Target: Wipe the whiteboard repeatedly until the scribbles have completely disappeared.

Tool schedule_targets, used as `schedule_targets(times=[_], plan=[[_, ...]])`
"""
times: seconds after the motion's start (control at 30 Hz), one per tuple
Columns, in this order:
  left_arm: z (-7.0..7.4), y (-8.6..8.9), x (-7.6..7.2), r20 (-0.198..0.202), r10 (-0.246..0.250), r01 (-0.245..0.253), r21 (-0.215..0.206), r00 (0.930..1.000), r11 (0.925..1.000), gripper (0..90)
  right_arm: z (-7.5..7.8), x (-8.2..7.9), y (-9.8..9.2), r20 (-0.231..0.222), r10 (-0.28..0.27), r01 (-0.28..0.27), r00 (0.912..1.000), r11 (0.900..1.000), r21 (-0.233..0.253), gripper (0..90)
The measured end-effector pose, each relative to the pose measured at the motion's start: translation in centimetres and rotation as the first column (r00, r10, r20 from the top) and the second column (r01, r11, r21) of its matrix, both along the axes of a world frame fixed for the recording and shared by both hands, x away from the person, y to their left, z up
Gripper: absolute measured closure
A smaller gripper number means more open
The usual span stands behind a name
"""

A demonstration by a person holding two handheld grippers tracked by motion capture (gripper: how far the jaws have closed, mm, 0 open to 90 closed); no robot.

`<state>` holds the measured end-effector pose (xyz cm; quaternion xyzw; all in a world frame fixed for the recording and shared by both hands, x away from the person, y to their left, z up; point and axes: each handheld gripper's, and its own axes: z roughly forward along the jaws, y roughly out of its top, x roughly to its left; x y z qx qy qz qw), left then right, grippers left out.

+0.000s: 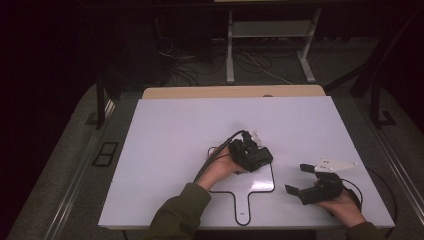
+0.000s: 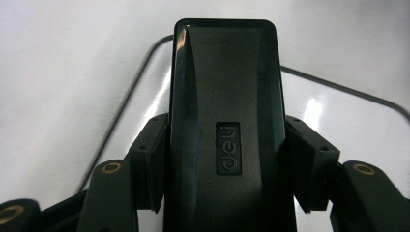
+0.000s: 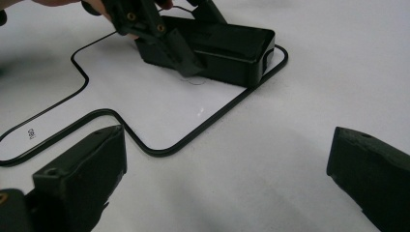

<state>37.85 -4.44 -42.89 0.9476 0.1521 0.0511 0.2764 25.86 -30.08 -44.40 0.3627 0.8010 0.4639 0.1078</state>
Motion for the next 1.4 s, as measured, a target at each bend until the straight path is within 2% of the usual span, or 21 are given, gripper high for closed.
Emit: schedule_targets(times=[0.03, 0.07, 0.13, 0.33, 0.4, 0.43, 0.53, 0.67, 0.7, 0.73, 0.77, 0.83, 0.9, 1.0, 1.07, 1.1, 1.13, 1.2, 1.27, 1.3, 1.4], plan=[[0.0, 0.0, 0.3, 0.007, 0.010, -0.010, -0.009, 0.9999, 0.9999, 39.3, 0.0, 0.0, 0.0, 0.000, -0.001, 0.001, 1.0000, 1.000, 0.000, 0.0], [0.1, 0.2, 0.6, 0.011, 0.004, -0.004, 0.010, 0.9999, 0.9999, 39.3, 0.0, 0.0, 0.0, -0.002, -0.001, 0.001, 1.0000, 1.000, 0.001, 0.0], [0.1, 0.4, 1.2, 0.019, 0.020, -0.020, 0.011, 0.9996, 0.9997, 39.3, 0.0, 0.0, 0.0, 0.000, 0.001, -0.001, 1.0000, 1.000, 0.001, 0.0], [0.1, 0.7, 2.2, 0.014, 0.053, -0.053, 0.013, 0.9985, 0.9985, 39.3, 0.0, 0.0, -0.1, -0.002, 0.001, -0.001, 1.0000, 1.000, 0.003, 0.0], [0.1, 0.5, 2.0, 0.019, 0.035, -0.035, 0.018, 0.9992, 0.9992, 39.3, 0.0, 0.0, -0.1, -0.003, -0.001, 0.001, 1.0000, 1.000, 0.005, 0.0], [0.1, 0.3, 1.7, 0.012, 0.029, -0.029, 0.010, 0.9995, 0.9995, 39.3, 0.0, 0.0, -0.1, -0.003, 0.000, 0.000, 1.0000, 1.000, 0.005, 0.0], [0.1, -0.3, 0.7, 0.011, -0.014, 0.013, 0.020, 0.9998, 0.9997, 39.3, 0.0, 0.1, -0.1, -0.002, -0.001, 0.001, 1.0000, 1.000, 0.005, 0.0], [0.0, -0.9, -0.5, 0.005, -0.026, 0.026, -0.004, 0.9996, 0.9996, 39.3, 0.0, 0.1, -0.1, -0.002, -0.003, 0.003, 1.0000, 1.000, 0.005, 0.0], [0.0, -0.9, -0.6, -0.001, -0.046, 0.046, 0.006, 0.9990, 0.9989, 39.3, 0.0, 0.1, -0.1, -0.003, -0.003, 0.003, 1.0000, 1.000, 0.005, 0.0], [-0.1, -1.0, -1.0, -0.006, -0.037, 0.037, -0.011, 0.9993, 0.9993, 39.3, 0.0, 0.1, 0.0, -0.003, -0.003, 0.003, 1.0000, 1.000, 0.005, 0.0], [0.1, -1.0, -1.1, 0.000, -0.065, 0.065, 0.011, 0.9979, 0.9978, 39.3, 0.0, 0.1, 0.0, -0.004, -0.004, 0.004, 1.0000, 1.000, 0.005, 0.0], [0.1, -1.1, -1.6, 0.000, -0.082, 0.082, 0.012, 0.9966, 0.9965, 39.3, 0.1, 0.1, 0.0, -0.002, -0.004, 0.004, 1.0000, 1.000, 0.006, 0.0], [0.0, -1.2, -1.9, 0.000, -0.072, 0.072, -0.001, 0.9974, 0.9974, 39.3, 0.1, 0.1, 0.1, 0.000, -0.002, 0.002, 1.0000, 1.000, 0.007, 0.0], [0.0, -0.9, -1.2, 0.004, -0.055, 0.055, 0.004, 0.9985, 0.9985, 39.4, 0.1, 0.2, 0.3, -0.002, -0.002, 0.002, 1.0000, 1.000, 0.005, 0.0], [-0.2, -0.6, -0.7, 0.002, -0.008, 0.008, -0.029, 1.0000, 0.9995, 39.4, 0.1, 0.3, 0.3, -0.002, 0.000, 0.000, 1.0000, 1.000, 0.003, 0.0], [-0.1, -0.4, -0.2, 0.007, -0.023, 0.023, -0.004, 0.9997, 0.9997, 39.4, 0.1, 0.3, 0.3, -0.002, -0.001, 0.001, 1.0000, 1.000, 0.003, 0.0], [-0.1, -0.3, 0.0, 0.008, -0.003, 0.003, -0.017, 1.0000, 0.9998, 39.4, 0.1, 0.3, 0.3, -0.004, -0.003, 0.003, 1.0000, 1.000, 0.004, 0.0], [-0.1, -0.1, 0.1, 0.009, -0.012, 0.012, -0.009, 0.9999, 0.9999, 39.4, 0.1, 0.3, 0.2, -0.003, -0.004, 0.005, 1.0000, 1.000, 0.005, 0.0], [-0.1, -0.4, -0.4, 0.011, -0.016, 0.016, -0.005, 0.9998, 0.9999, 39.4, 0.1, 0.3, 0.2, -0.002, -0.003, 0.003, 1.0000, 1.000, 0.005, 0.0], [0.1, -0.4, -0.7, 0.012, -0.037, 0.037, 0.014, 0.9992, 0.9992, 39.4, 0.1, 0.3, 0.2, -0.004, -0.003, 0.003, 1.0000, 1.000, 0.005, 0.0], [0.0, -0.6, -1.4, 0.008, -0.052, 0.052, 0.004, 0.9986, 0.9987, 39.4, 0.1, 0.3, 0.2, -0.004, -0.002, 0.002, 1.0000, 1.000, 0.006, 0.0]])
